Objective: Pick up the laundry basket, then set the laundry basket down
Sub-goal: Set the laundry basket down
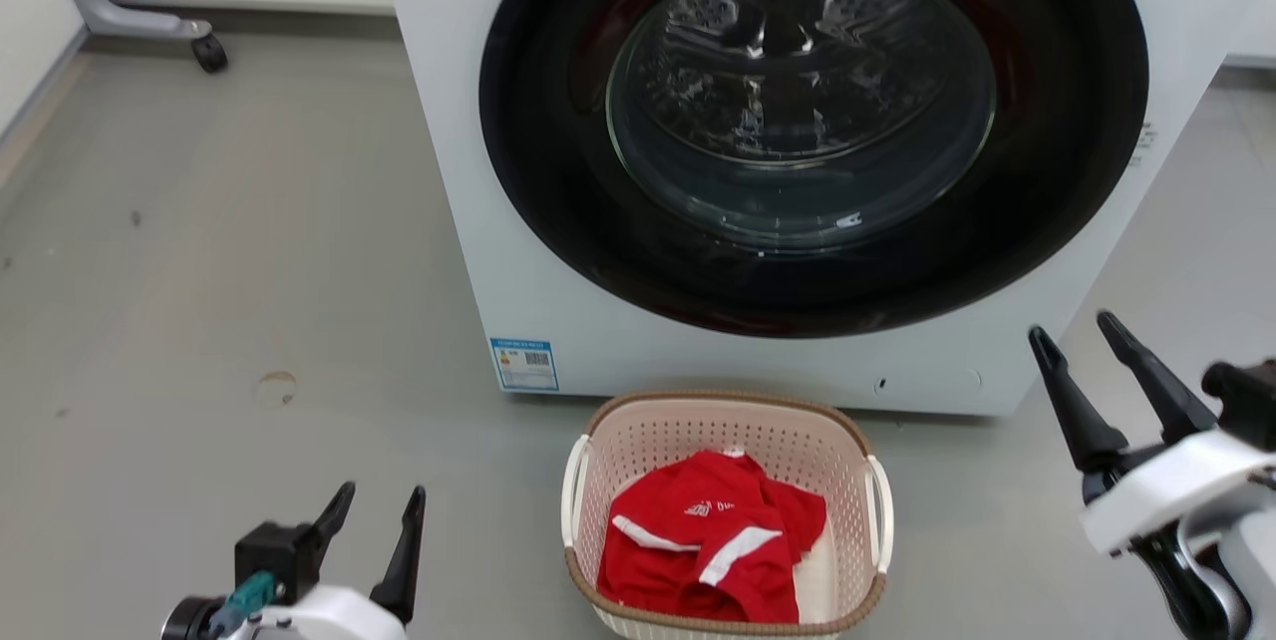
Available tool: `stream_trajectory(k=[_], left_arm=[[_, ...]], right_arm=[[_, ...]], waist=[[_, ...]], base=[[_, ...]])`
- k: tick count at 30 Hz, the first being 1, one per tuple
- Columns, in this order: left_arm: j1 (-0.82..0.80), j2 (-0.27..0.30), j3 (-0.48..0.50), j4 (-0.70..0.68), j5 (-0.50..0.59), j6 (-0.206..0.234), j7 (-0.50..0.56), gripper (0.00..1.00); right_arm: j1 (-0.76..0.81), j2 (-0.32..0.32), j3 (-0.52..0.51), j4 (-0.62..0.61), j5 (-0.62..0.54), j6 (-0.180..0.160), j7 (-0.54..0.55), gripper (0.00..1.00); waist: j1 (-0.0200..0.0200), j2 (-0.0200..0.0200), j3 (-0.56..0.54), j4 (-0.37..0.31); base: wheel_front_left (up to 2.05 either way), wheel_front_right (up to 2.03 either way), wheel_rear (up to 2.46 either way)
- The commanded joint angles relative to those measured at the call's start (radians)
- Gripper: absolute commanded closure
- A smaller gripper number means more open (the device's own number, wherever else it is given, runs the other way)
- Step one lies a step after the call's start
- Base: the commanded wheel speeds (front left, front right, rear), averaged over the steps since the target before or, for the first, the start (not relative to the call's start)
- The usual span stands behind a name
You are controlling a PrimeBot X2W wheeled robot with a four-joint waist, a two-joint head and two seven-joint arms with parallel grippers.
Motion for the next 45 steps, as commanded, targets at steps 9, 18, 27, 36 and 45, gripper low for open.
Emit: stream_trajectory(k=[9, 18, 27, 36, 45], left_arm=[[0.211, 0.077, 0.069, -0.286, -0.029, 0.099, 0.097, 0.00], [0.348, 0.142, 0.107, -0.600, -0.056, 0.197, 0.267, 0.00], [0.383, 0.177, 0.126, -0.709, -0.057, 0.231, 0.318, 0.00], [0.384, 0.188, 0.122, -0.761, -0.046, 0.254, 0.344, 0.00], [0.390, 0.194, 0.121, -0.776, -0.043, 0.266, 0.351, 0.00]], right_arm=[[0.186, -0.056, -0.126, -0.033, 0.008, -0.003, -0.013, 0.00], [0.301, -0.040, -0.248, -0.072, -0.054, -0.003, 0.005, 0.00], [0.331, -0.009, -0.280, -0.111, -0.095, -0.003, 0.038, 0.00], [0.328, 0.012, -0.281, -0.127, -0.113, -0.003, 0.057, 0.00], [0.326, 0.018, -0.275, -0.122, -0.111, -0.003, 0.057, 0.00]], waist=[[0.0001, 0.0000, -0.098, 0.037], [0.0001, 0.0000, -0.097, 0.060], [0.0001, 0.0000, -0.084, 0.073], [0.0001, 0.0000, -0.084, 0.077], [0.0001, 0.0000, -0.081, 0.074]], base=[[0.00, 0.00, 0.00], [0.00, 0.00, 0.00], [0.00, 0.00, 0.00], [0.00, 0.00, 0.00], [0.00, 0.00, 0.00]])
